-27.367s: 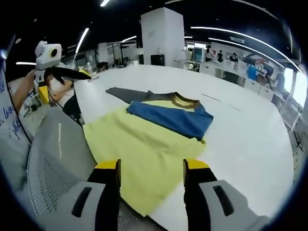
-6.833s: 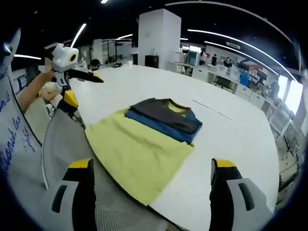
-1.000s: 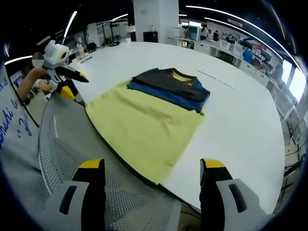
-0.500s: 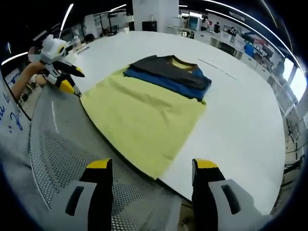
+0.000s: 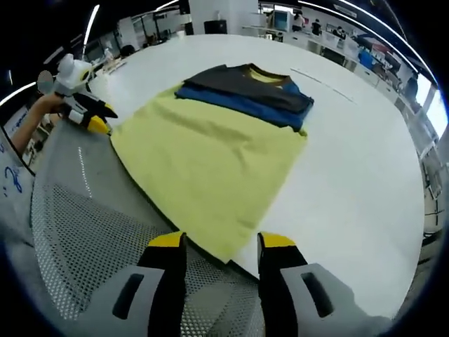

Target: Fold the garment on the visible template until the final outline fits inside the template.

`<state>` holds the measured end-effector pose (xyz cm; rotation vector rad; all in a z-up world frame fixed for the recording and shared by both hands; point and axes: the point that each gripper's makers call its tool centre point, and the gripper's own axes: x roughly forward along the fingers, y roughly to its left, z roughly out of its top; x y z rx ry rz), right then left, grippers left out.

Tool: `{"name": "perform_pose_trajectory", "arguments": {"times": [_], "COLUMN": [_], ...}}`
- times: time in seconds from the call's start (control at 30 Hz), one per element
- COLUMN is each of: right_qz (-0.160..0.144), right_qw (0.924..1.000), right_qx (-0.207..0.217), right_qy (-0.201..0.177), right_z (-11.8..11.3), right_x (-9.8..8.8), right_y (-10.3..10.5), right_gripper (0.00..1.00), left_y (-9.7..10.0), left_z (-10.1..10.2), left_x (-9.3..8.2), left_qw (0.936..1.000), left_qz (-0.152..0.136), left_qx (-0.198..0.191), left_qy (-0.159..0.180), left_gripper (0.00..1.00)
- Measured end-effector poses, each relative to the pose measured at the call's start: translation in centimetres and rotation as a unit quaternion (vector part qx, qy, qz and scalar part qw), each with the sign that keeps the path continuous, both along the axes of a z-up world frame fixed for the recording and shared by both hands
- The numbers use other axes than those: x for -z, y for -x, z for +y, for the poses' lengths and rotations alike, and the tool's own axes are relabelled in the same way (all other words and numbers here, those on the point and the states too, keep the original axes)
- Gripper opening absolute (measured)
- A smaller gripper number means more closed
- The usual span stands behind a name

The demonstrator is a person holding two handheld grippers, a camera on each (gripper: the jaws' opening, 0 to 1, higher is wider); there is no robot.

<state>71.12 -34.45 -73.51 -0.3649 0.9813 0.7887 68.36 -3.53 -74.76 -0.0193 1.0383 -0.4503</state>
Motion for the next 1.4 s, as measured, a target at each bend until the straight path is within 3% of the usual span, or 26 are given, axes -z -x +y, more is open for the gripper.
{"name": "perform_pose_trajectory", "arguments": {"times": [0.13, 0.3, 0.43, 0.53, 0.7, 0.8, 1.03, 1.2, 1.4], "right_qz": [0.021, 0.034, 0.05, 0.054, 0.065, 0.07, 0.073, 0.074, 0.07], "right_qw": [0.9996, 0.9992, 0.9979, 0.9973, 0.997, 0.9965, 0.9962, 0.9961, 0.9961], "right_qx": [0.001, 0.021, 0.033, 0.035, 0.04, 0.035, 0.039, 0.037, 0.044], "right_qy": [0.021, 0.007, 0.026, 0.036, 0.016, 0.03, 0.028, 0.03, 0.03], "right_z": [-0.6, -0.7, -1.4, -1.8, -1.1, -1.3, -1.5, -1.5, -1.8], "right_x": [1.2, 1.8, 2.9, 3.5, 3.6, 4.3, 4.5, 4.6, 4.7], "right_y": [0.4, 0.2, 0.1, 0.0, 0.1, 0.2, 0.2, 0.2, -0.1], "right_gripper": [0.27, 0.24, 0.2, 0.19, 0.18, 0.19, 0.18, 0.17, 0.16], "left_y": [0.1, 0.2, 0.2, 0.3, 0.3, 0.4, 0.6, 0.9, 0.9], "left_z": [0.2, 0.7, 0.7, 0.7, 0.7, 0.7, 1.4, 1.0, 1.8], "left_x": [0.1, 0.4, 0.8, 1.0, 1.1, 1.4, 2.4, 2.5, 3.0], "left_qw": [1.0, 0.9998, 0.9994, 0.999, 0.9985, 0.9979, 0.9949, 0.9934, 0.9919], "left_qz": [0.006, 0.017, 0.028, 0.035, 0.044, 0.055, 0.09, 0.108, 0.116], "left_qx": [-0.003, -0.013, -0.021, -0.025, -0.029, -0.033, -0.041, -0.036, -0.027], "left_qy": [0.002, 0.002, 0.007, 0.007, 0.012, 0.012, -0.016, -0.013, -0.044], "left_gripper": [0.37, 0.34, 0.32, 0.33, 0.33, 0.33, 0.39, 0.32, 0.24]}}
